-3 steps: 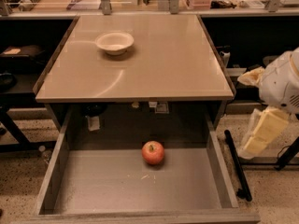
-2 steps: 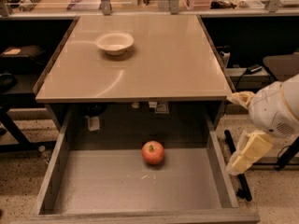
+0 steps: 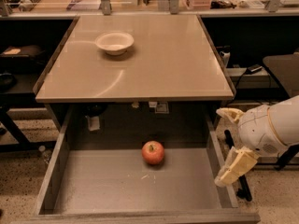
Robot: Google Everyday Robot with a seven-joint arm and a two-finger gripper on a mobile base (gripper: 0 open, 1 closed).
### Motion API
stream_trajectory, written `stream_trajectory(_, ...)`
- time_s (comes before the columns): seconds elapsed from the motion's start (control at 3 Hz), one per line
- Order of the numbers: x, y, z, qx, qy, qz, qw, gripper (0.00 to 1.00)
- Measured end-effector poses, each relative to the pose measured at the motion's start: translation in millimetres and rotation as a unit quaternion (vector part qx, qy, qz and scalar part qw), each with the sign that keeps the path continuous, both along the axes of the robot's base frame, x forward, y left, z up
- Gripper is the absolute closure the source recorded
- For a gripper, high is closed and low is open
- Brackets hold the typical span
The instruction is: Pick apple from top drawer and place on counter
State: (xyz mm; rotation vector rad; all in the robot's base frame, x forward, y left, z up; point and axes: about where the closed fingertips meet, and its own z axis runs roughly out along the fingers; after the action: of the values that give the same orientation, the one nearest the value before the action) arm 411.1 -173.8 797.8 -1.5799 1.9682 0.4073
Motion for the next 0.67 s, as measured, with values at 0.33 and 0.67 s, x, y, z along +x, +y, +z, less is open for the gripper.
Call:
stream_trajectory(0.33,3,10,-21,0.014,0.007,-0.008,0.9998,0.0)
stream_trajectory(0.67,16,29,-60,0.038,0.017,-0.022,0.9989,0.0)
